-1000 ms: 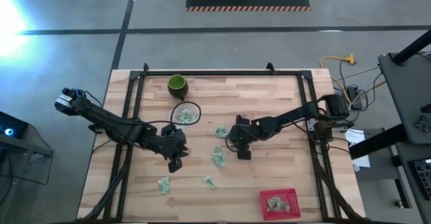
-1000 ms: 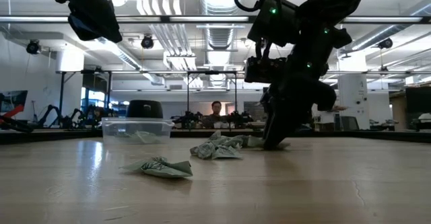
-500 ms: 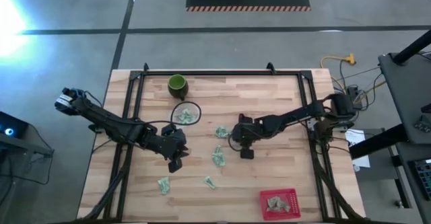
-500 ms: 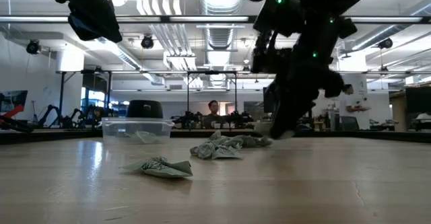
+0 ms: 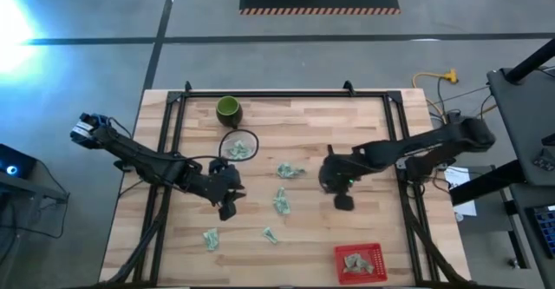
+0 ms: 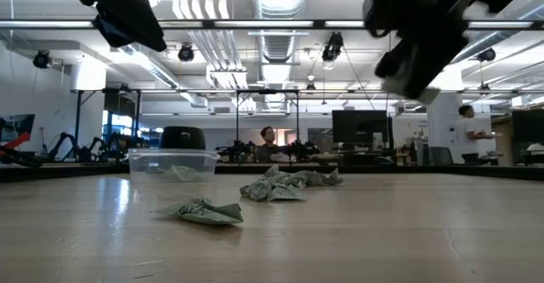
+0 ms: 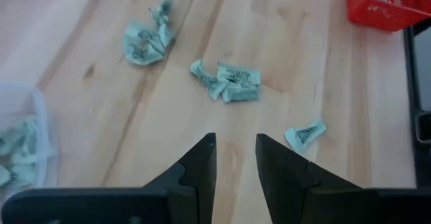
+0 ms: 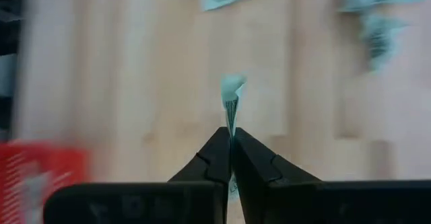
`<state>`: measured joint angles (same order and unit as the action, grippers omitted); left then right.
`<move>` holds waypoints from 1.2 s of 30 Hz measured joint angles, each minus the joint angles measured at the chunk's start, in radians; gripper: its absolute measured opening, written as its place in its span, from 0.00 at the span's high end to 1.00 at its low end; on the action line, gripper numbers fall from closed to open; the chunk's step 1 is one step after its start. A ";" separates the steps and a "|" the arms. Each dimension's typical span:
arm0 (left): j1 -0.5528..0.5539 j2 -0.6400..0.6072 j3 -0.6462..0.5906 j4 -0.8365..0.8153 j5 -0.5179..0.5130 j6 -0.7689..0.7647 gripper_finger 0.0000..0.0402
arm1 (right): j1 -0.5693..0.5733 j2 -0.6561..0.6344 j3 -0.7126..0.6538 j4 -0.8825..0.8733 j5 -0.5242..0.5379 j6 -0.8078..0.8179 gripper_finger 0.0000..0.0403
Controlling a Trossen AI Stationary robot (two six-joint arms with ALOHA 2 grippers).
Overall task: Pick and place items into bin
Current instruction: Put the green stevia packet into the red basket
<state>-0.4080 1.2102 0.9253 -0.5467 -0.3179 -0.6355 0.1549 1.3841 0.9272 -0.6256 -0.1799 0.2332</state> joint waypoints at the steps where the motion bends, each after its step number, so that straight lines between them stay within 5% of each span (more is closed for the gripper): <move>1: 0.000 0.000 0.000 0.003 -0.010 0.011 0.78 | 0.019 -0.024 0.000 -0.014 -0.018 0.010 0.98; 10: 0.002 0.000 0.000 0.058 -0.085 0.095 0.78 | 0.227 -0.159 0.000 -0.029 -0.120 0.172 0.98; 22: 0.003 0.000 0.000 0.074 -0.166 0.101 0.78 | 0.535 -0.092 0.000 0.050 -0.109 0.470 0.98; 36: 0.003 0.000 0.000 0.076 -0.190 0.099 0.78 | 0.609 0.108 0.000 0.147 -0.109 0.592 0.95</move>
<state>-0.4053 1.2102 0.9253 -0.4706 -0.5075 -0.5361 0.7638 1.4924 0.9272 -0.4784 -0.2884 0.8252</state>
